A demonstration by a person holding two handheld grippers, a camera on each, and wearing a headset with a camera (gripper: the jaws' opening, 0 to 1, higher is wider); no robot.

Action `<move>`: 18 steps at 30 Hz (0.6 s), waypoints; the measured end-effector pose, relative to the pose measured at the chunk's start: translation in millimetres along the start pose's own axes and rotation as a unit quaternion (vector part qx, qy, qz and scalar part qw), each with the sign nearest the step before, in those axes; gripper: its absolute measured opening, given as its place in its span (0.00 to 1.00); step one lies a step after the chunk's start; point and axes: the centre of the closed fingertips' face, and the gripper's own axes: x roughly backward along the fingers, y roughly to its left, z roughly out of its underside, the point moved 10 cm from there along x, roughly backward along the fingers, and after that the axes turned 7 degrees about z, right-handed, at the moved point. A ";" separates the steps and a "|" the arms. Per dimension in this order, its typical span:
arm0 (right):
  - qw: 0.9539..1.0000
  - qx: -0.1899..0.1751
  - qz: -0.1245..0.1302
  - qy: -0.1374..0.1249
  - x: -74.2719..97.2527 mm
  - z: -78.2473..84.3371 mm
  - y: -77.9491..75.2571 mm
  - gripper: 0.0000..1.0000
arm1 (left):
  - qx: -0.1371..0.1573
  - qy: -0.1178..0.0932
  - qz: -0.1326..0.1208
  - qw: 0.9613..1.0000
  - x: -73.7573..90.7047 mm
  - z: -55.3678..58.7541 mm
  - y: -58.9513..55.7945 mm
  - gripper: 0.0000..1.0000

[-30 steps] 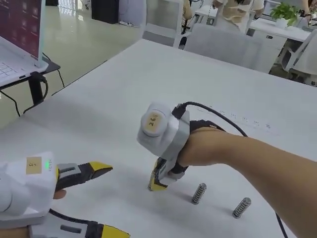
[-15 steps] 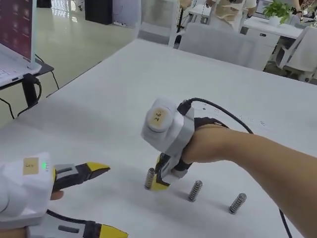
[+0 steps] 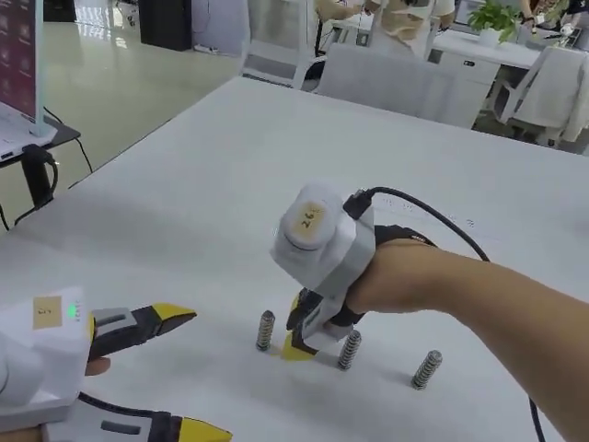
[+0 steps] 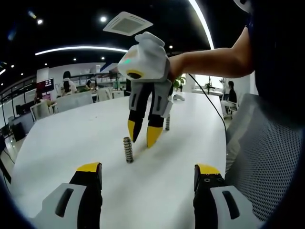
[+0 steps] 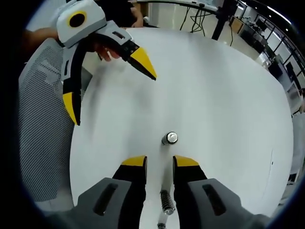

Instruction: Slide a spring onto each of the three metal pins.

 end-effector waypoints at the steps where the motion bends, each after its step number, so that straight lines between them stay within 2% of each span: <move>1: 1.000 -0.004 0.001 -0.004 2.0 1.0 1.7 0.20 | 0.000 0.000 0.001 1.000 -0.3 -0.4 0.0 0.75; 18: 0.998 -0.038 0.022 -0.041 22.8 25.4 34.0 0.20 | -0.001 0.000 0.005 1.000 -2.5 -2.4 -1.1 0.77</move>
